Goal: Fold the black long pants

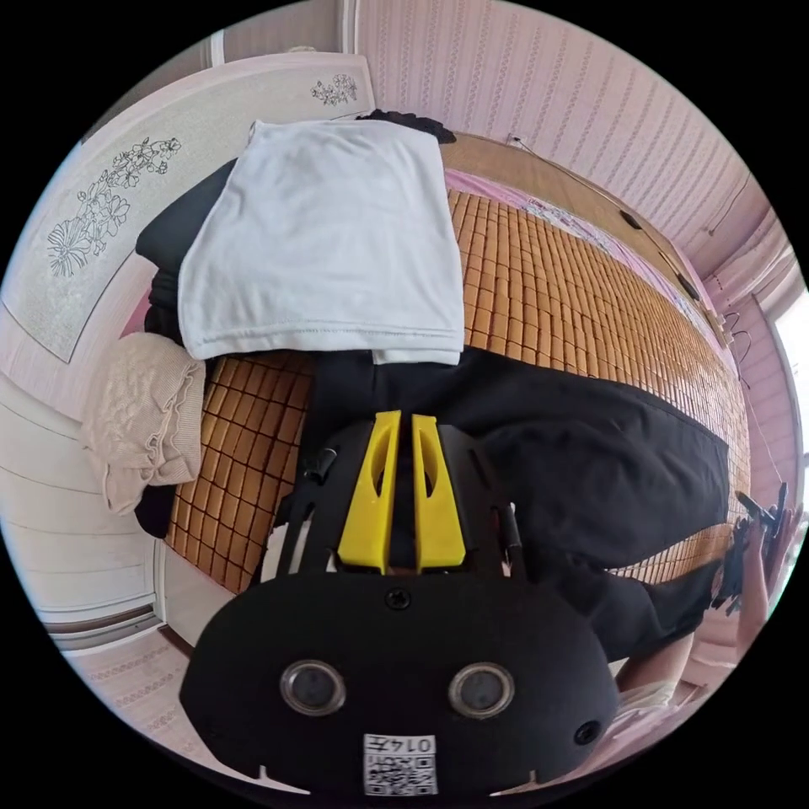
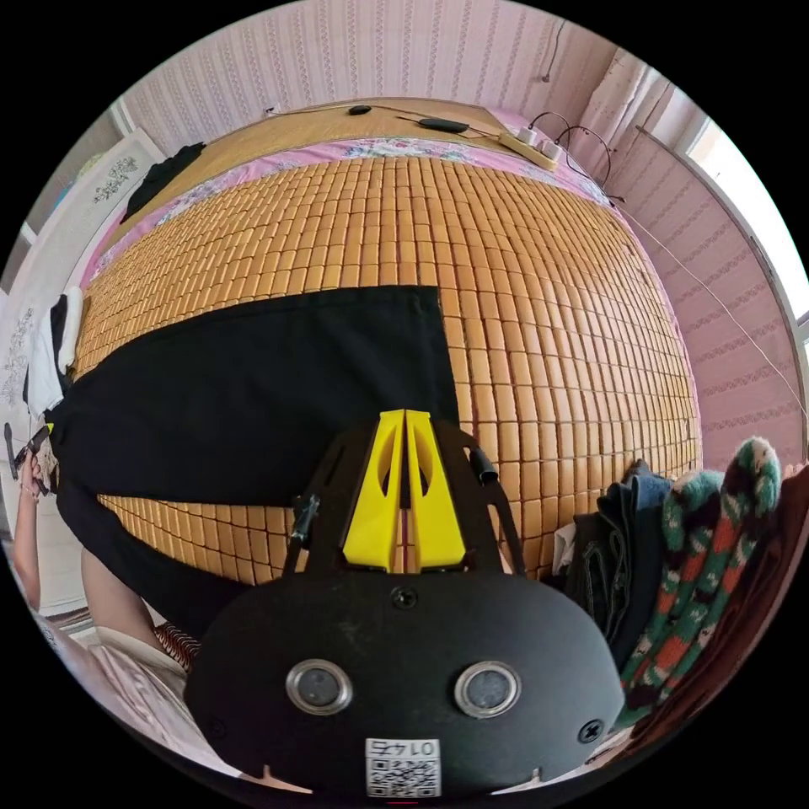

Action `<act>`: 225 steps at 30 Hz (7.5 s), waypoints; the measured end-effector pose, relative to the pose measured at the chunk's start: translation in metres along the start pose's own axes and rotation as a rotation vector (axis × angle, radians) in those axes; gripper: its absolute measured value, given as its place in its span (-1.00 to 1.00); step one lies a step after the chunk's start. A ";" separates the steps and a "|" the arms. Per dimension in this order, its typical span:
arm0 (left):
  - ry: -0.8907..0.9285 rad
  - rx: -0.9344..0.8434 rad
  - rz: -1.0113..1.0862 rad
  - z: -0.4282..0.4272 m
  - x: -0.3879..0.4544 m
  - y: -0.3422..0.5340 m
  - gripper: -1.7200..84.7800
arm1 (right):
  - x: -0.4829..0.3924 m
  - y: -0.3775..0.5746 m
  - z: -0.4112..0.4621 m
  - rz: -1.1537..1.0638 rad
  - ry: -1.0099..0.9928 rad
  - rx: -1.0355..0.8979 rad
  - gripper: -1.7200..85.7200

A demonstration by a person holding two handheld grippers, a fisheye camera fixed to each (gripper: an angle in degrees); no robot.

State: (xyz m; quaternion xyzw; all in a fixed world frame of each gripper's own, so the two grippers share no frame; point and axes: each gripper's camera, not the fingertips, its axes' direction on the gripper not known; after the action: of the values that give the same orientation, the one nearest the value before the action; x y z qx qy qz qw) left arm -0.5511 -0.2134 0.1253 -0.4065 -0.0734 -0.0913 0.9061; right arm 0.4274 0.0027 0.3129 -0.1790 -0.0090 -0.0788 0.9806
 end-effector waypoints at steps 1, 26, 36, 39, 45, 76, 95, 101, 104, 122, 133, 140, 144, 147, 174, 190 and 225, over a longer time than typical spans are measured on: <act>-0.002 0.006 -0.002 0.002 -0.001 -0.001 -0.95 | -0.005 -0.011 0.006 -0.010 -0.004 0.007 -0.98; 0.045 0.017 0.022 0.060 0.033 0.048 -0.94 | 0.048 0.111 -0.022 0.118 -0.185 0.163 -0.81; 0.341 -0.143 0.465 0.062 0.194 0.194 -0.83 | 0.118 0.331 -0.002 0.516 -0.274 -0.060 -0.64; 0.350 -0.109 0.592 0.066 0.249 0.200 -0.82 | 0.108 0.310 -0.008 0.412 -0.250 0.028 -0.68; 0.265 -0.167 0.805 0.100 0.345 0.210 -0.77 | 0.078 0.241 0.004 0.155 -0.036 0.078 -0.75; 0.247 -0.158 0.836 0.140 0.395 0.236 -0.98 | 0.122 0.246 0.010 0.104 -0.206 0.152 -0.96; 0.344 -0.125 0.803 0.121 0.339 0.247 -0.98 | 0.089 0.306 0.036 0.122 -0.069 -0.107 -0.98; 0.292 -0.196 0.836 0.137 0.318 0.268 -0.98 | 0.087 0.321 0.044 0.136 -0.007 -0.081 -0.98; 0.322 -0.231 0.757 0.132 0.295 0.258 -0.98 | 0.081 0.318 0.044 0.055 0.057 -0.107 -0.98; 0.312 0.094 -0.704 0.051 -0.171 0.288 -0.69 | 0.186 0.396 0.058 0.681 -0.449 -0.057 -0.56; 0.480 -0.120 -0.618 0.076 -0.197 0.265 -0.95 | 0.176 0.370 0.015 0.628 -0.458 0.080 -0.93; 0.571 0.042 -0.557 0.018 -0.218 0.296 -0.98 | 0.166 0.364 -0.029 0.501 -0.378 0.141 -0.96; 0.569 0.081 -0.527 -0.016 -0.223 0.321 -0.98 | 0.157 0.358 -0.053 0.414 -0.327 0.150 -0.96; 0.559 0.117 -0.500 -0.036 -0.220 0.329 -0.98 | 0.149 0.344 -0.069 0.348 -0.283 0.158 -0.96; 0.179 -0.047 -0.229 0.023 -0.081 0.142 -0.80 | 0.144 0.102 0.030 0.409 -0.179 -0.087 -0.60; -0.192 -0.283 0.086 0.085 0.036 0.121 -0.95 | 0.159 0.150 0.026 0.482 -0.227 0.044 -0.96; 0.337 -0.086 0.695 0.014 0.273 0.258 -0.96 | 0.133 0.370 -0.063 0.425 -0.177 0.109 -0.94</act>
State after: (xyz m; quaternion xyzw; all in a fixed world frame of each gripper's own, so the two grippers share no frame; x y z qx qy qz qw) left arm -0.2283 -0.0634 0.0045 -0.4240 0.2224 0.1526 0.8646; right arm 0.6163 0.3018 0.1305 -0.1300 -0.0615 0.1462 0.9787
